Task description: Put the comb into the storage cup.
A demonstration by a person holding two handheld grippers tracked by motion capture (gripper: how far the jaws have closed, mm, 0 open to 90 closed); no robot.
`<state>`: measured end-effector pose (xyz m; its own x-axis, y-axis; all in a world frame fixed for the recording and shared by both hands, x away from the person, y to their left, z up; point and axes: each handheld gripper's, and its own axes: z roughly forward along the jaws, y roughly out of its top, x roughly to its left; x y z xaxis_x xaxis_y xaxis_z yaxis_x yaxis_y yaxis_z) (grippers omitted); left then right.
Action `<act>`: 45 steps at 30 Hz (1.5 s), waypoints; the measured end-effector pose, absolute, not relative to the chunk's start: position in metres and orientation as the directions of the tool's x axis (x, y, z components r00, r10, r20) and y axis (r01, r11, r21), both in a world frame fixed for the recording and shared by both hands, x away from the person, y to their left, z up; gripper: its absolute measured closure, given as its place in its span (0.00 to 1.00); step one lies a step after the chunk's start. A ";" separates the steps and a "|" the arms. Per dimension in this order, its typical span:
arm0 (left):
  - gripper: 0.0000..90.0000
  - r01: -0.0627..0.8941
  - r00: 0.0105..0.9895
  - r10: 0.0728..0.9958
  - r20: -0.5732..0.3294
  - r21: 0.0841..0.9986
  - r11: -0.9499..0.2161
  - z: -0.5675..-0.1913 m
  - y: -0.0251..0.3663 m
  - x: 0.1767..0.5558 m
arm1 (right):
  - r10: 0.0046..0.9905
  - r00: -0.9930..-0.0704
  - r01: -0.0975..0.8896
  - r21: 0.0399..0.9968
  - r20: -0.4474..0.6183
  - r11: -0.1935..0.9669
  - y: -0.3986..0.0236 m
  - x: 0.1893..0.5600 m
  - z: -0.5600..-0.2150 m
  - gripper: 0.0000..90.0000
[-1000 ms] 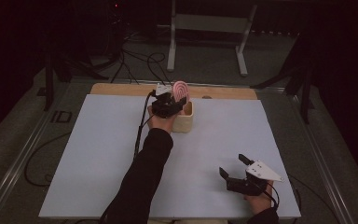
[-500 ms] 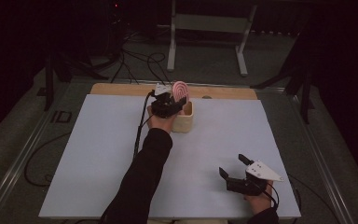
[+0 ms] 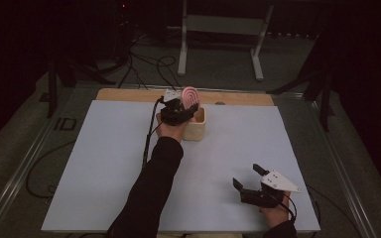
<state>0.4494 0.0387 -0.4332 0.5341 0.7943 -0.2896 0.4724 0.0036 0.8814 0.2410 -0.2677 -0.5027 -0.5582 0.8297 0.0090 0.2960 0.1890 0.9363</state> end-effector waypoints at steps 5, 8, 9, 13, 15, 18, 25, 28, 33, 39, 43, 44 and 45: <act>0.62 0.476 0.526 0.802 -0.282 0.879 -0.003 -0.435 0.042 0.450 | 0.829 -0.559 0.298 0.936 0.010 0.189 -0.268 0.241 -0.503 0.10; 0.59 0.483 0.514 0.809 -0.286 0.875 0.003 -0.436 0.044 0.450 | 0.828 -0.561 0.295 0.936 0.006 0.193 -0.268 0.241 -0.503 0.10; 0.58 0.487 0.513 0.809 -0.288 0.874 0.002 -0.437 0.045 0.450 | 0.828 -0.560 0.296 0.936 0.007 0.192 -0.268 0.241 -0.503 0.10; 0.56 0.492 0.503 0.816 -0.286 0.871 0.002 -0.440 0.046 0.450 | 0.828 -0.561 0.297 0.935 0.008 0.193 -0.268 0.241 -0.503 0.10; 0.54 0.495 0.497 0.819 -0.288 0.869 0.004 -0.440 0.047 0.451 | 0.827 -0.562 0.297 0.935 0.009 0.192 -0.267 0.241 -0.503 0.10; 0.52 0.500 0.489 0.825 -0.284 0.866 0.001 -0.441 0.047 0.451 | 0.827 -0.563 0.297 0.935 0.008 0.193 -0.267 0.241 -0.503 0.10; 0.46 0.507 0.475 0.836 -0.275 0.862 -0.004 -0.443 0.047 0.451 | 0.827 -0.563 0.296 0.935 0.007 0.194 -0.268 0.242 -0.503 0.10; 0.43 0.505 0.466 0.844 -0.267 0.863 -0.007 -0.443 0.048 0.451 | 0.827 -0.562 0.296 0.935 0.007 0.194 -0.268 0.242 -0.503 0.10; 0.37 0.504 0.451 0.855 -0.255 0.864 -0.008 -0.443 0.048 0.451 | 0.827 -0.563 0.297 0.935 0.006 0.195 -0.267 0.242 -0.503 0.10; 0.33 0.501 0.443 0.865 -0.235 0.865 -0.022 -0.442 0.049 0.450 | 0.827 -0.562 0.297 0.935 0.007 0.194 -0.268 0.242 -0.503 0.10; 0.30 0.499 0.437 0.871 -0.226 0.866 -0.026 -0.441 0.049 0.450 | 0.827 -0.562 0.299 0.934 0.006 0.195 -0.267 0.242 -0.503 0.10; 0.29 0.500 0.435 0.872 -0.223 0.866 -0.028 -0.441 0.050 0.449 | 0.827 -0.562 0.298 0.934 0.006 0.196 -0.267 0.242 -0.503 0.10; 0.28 0.500 0.435 0.872 -0.223 0.866 -0.028 -0.441 0.050 0.449 | 0.827 -0.562 0.298 0.934 0.006 0.196 -0.267 0.242 -0.503 0.10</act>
